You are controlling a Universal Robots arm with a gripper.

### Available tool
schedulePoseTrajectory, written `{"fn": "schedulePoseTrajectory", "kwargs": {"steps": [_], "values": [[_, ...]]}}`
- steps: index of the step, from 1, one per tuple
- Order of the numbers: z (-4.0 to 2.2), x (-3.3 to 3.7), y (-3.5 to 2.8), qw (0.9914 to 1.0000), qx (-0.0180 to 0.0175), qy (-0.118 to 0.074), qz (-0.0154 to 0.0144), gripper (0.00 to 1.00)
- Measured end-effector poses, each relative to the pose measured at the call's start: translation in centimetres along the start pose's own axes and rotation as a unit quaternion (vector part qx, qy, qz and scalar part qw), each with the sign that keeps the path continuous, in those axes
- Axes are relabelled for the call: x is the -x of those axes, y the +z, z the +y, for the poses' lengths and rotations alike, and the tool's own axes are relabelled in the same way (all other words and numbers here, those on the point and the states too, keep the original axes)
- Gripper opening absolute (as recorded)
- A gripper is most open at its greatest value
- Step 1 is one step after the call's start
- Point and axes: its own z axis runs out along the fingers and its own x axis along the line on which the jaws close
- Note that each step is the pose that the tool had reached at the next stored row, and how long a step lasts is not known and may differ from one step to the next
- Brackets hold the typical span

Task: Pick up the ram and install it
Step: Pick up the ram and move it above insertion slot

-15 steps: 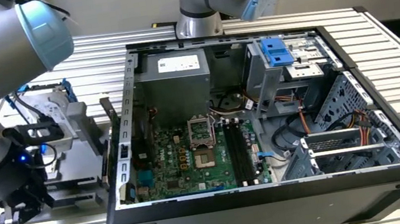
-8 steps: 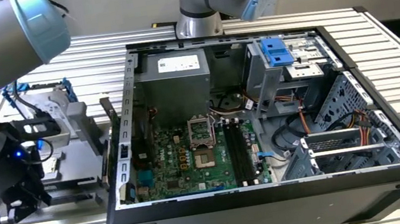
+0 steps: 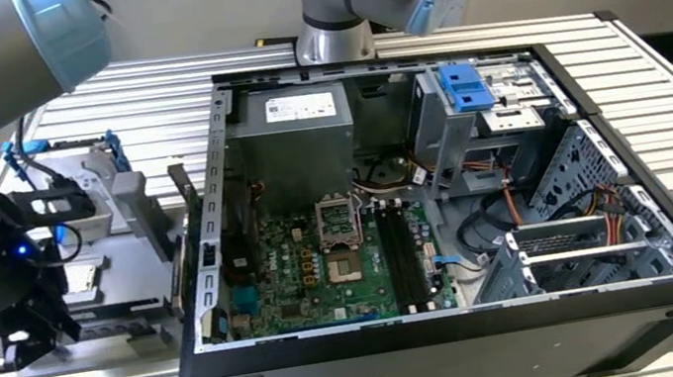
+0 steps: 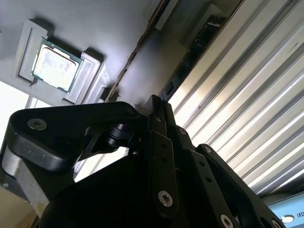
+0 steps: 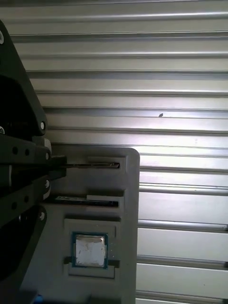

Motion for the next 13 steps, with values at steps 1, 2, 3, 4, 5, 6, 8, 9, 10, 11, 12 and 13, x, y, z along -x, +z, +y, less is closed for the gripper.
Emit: {"fn": "schedulePoseTrajectory", "kwargs": {"steps": [1,2,3,4,5,6,8,9,10,11,12,13], "values": [[0.01,0.01,-0.08,1.00000,-0.0001,0.000,0.0000,0.00],[0.03,0.02,-0.14,1.00000,-0.0003,0.000,0.0000,0.00],[0.03,0.02,-0.21,1.00000,-0.0003,0.000,0.0000,0.00],[0.03,0.02,-0.29,1.00000,-0.0003,0.000,0.0000,0.00],[0.03,0.02,-0.39,1.00000,-0.0003,0.000,0.0000,0.00],[0.03,0.02,-0.52,1.00000,-0.0003,0.000,0.0000,0.00],[0.03,0.03,-0.84,1.00000,-0.0003,0.000,0.0000,0.00],[0.04,0.03,-0.99,1.00000,-0.0003,0.000,0.0000,0.00],[0.04,0.04,-1.11,1.00000,-0.0003,0.000,0.0000,0.00],[0.04,0.04,-1.22,1.00000,-0.0003,0.000,0.0000,0.00],[0.04,0.04,-1.33,1.00000,-0.0003,0.000,0.0000,0.00],[0.04,0.04,-1.45,1.00000,-0.0003,0.000,0.0000,0.00]]}}
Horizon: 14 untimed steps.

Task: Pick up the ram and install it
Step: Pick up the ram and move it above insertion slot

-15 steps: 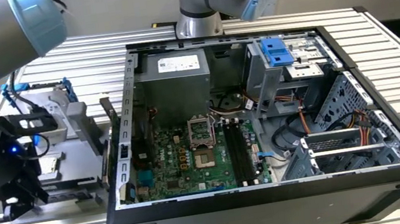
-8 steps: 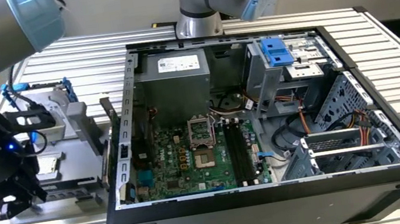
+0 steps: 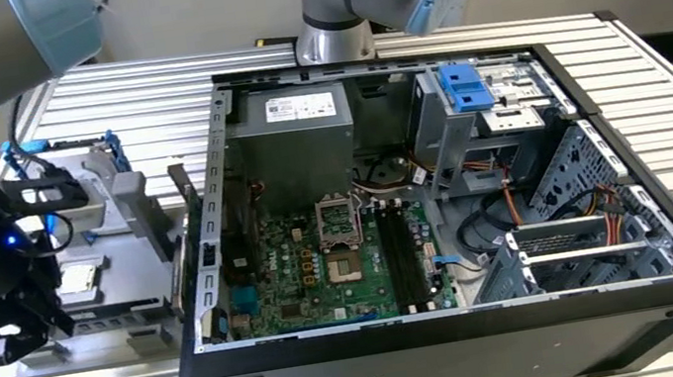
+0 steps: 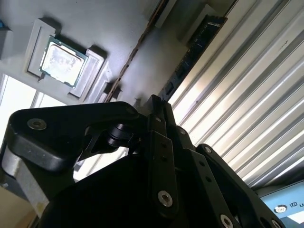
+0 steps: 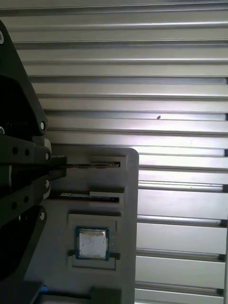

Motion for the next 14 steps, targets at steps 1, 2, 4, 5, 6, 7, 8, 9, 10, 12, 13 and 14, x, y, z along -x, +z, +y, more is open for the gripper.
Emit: {"fn": "schedulePoseTrajectory", "kwargs": {"steps": [1,2,4,5,6,7,8,9,10,12,13,14], "values": [[0.00,0.00,-0.15,1.00000,0.0000,0.000,0.0000,0.00],[0.01,0.01,-0.31,1.00000,0.0000,0.000,0.0000,0.00],[0.01,0.01,-0.62,1.00000,0.0000,0.000,0.0000,0.00],[0.01,0.01,-0.78,1.00000,0.0000,0.000,0.0000,0.00],[0.01,0.02,-0.94,1.00000,0.0000,0.000,0.0000,0.00],[0.02,0.02,-1.08,1.00000,0.0000,0.000,0.0000,0.00],[0.02,0.02,-1.25,1.00000,0.0000,0.000,0.0000,0.00],[0.02,0.03,-1.41,1.00000,0.0000,0.000,0.0000,0.00],[0.02,0.03,-1.56,1.00000,0.0000,0.000,0.0000,0.00],[0.02,0.03,-1.81,1.00000,0.0000,0.000,0.0000,0.00],[0.02,0.04,-1.93,1.00000,0.0000,0.000,0.0000,0.00],[0.03,0.04,-2.06,1.00000,0.0000,0.000,0.0000,0.00]]}}
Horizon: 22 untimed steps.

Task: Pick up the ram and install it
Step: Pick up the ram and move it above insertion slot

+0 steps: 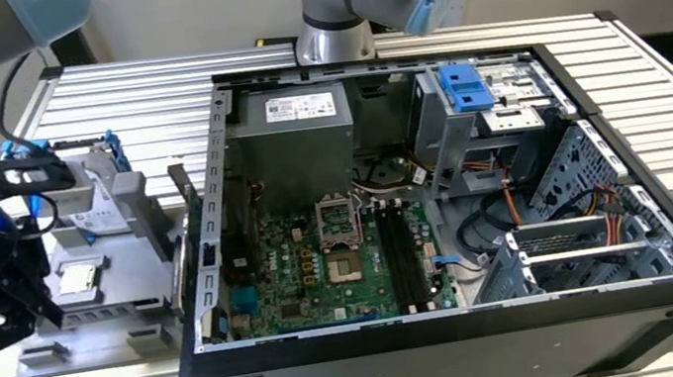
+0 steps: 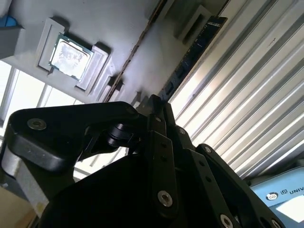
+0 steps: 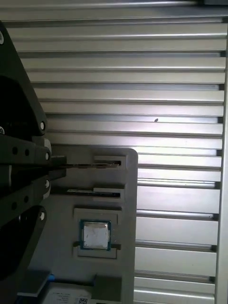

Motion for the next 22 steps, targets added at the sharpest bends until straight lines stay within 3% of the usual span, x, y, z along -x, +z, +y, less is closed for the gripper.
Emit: {"fn": "schedulePoseTrajectory", "kwargs": {"steps": [22], "values": [[0.03,0.05,-2.89,0.99999,-0.0001,0.003,-0.0001,0.00]]}}
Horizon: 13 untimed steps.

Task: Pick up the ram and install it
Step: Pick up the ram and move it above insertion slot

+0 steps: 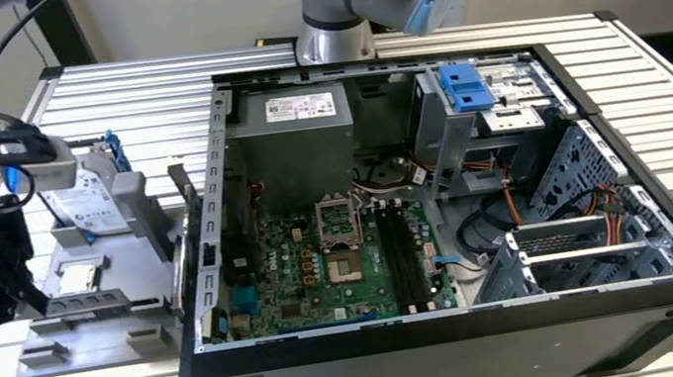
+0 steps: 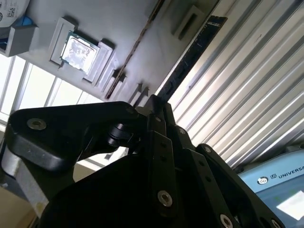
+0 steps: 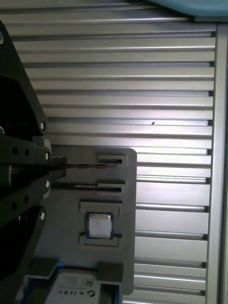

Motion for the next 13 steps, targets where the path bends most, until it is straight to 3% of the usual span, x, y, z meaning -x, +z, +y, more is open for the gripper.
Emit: {"fn": "schedulePoseTrajectory", "kwargs": {"steps": [13], "values": [[0.03,0.04,-2.02,1.00000,0.0000,0.002,0.0000,0.00]]}}
